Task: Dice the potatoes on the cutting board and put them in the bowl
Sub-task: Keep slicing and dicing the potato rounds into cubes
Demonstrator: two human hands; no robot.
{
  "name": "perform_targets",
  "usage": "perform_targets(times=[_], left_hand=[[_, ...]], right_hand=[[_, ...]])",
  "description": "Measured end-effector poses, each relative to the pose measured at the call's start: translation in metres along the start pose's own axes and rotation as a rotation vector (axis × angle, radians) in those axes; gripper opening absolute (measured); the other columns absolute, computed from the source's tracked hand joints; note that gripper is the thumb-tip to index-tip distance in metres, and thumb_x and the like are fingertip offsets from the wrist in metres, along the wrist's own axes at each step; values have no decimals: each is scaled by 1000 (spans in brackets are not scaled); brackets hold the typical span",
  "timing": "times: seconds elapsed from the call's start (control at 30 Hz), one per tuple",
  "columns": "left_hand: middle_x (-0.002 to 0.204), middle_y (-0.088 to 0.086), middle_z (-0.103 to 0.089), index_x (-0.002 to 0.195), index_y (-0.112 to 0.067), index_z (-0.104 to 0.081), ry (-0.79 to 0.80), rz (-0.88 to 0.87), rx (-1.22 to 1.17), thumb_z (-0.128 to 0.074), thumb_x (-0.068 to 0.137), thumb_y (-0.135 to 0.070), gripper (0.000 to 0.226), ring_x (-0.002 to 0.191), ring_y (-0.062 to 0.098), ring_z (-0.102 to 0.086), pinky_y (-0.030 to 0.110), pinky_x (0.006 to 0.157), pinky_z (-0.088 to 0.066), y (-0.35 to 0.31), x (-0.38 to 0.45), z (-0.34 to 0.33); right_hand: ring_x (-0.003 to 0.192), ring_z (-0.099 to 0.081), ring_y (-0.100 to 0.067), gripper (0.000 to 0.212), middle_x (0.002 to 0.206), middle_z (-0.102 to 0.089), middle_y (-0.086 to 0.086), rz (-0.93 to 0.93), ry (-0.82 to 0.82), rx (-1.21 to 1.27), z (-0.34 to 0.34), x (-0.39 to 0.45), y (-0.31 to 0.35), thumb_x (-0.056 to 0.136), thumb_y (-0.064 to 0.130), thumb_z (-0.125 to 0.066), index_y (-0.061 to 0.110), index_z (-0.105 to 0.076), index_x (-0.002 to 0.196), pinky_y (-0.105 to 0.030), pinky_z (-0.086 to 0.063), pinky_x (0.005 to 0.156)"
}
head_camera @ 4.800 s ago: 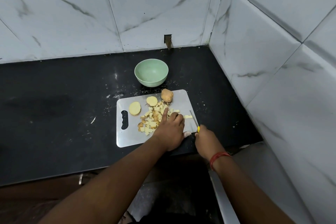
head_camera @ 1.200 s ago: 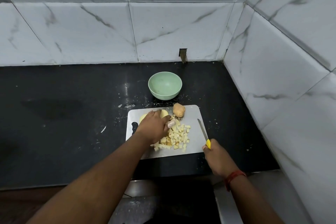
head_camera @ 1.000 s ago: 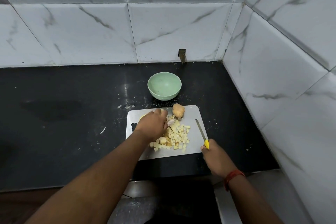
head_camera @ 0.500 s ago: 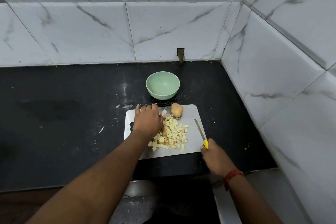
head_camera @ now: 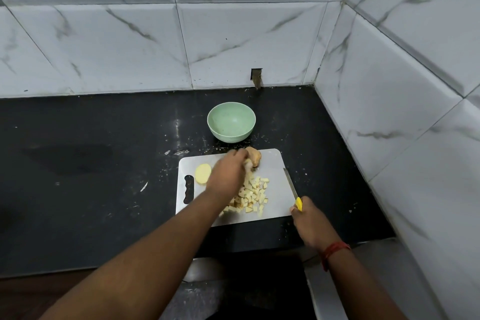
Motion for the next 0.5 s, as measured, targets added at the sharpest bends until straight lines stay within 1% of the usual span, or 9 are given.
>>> perform_targets(times=[0.07,0.17,0.23,0.3,0.37,0.4,0.5], left_hand=[[110,6,-58,121,-17,-64,52,-48,-94,-57,92,-4,32,95,25,-58,34,79,-47,-23,-3,-19],[114,6,-58,118,-12,-69,99,-11,-240,-61,99,-15,21,97,23,-61,27,80,-46,-49,-7,-47],[118,9,-55,119,-8,-69,142,-23,-241,-62,100,-20,24,100,24,-59,27,86,-44,-56,-10,-61],[121,10,-53,120,-6,-67,176,-74,-160,-60,101,-23,27,100,27,-59,33,91,-47,-55,-16,-68],[123,10,-53,120,-6,-66,155,-200,-5,-58,102,-27,29,98,29,-61,41,89,-50,-48,-26,-66],[122,11,-55,119,-6,-66,115,-302,100,-57,101,-27,30,99,30,-61,42,92,-51,-44,-31,-63],[121,13,-61,117,-10,-67,18,-637,335,-59,94,-26,30,113,30,-57,48,113,-41,-27,-47,-60]], right_hand=[[72,-53,-18,16,83,-56,-6,-16,-42,17,4,2,-2,101,27,-44,12,-47,102,-31,-41,66],[74,-53,-22,17,82,-57,-8,-35,-89,43,12,2,-6,100,26,-46,9,-47,98,-33,-41,68],[75,-53,-25,16,80,-56,-8,-28,-113,51,15,1,-9,99,23,-48,9,-46,93,-33,-38,66],[74,-52,-23,15,80,-56,-7,-26,-116,52,17,0,-11,99,23,-48,10,-46,93,-32,-36,66],[73,-53,-20,15,82,-56,-7,-24,-102,47,18,-1,-14,100,25,-48,10,-48,98,-32,-38,66],[74,-53,-19,14,83,-57,-6,-26,-94,45,18,-2,-15,100,26,-47,12,-49,100,-32,-39,66],[76,-55,-18,13,85,-57,-5,-27,-83,45,17,-2,-15,101,27,-46,14,-50,102,-32,-39,65]])
Point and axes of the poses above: each hand's wrist, its own x-axis towards the middle knuckle, its own z-axis out of the back of the hand, y = z × x, the point moved 2 cm from there along x, towards the middle knuckle
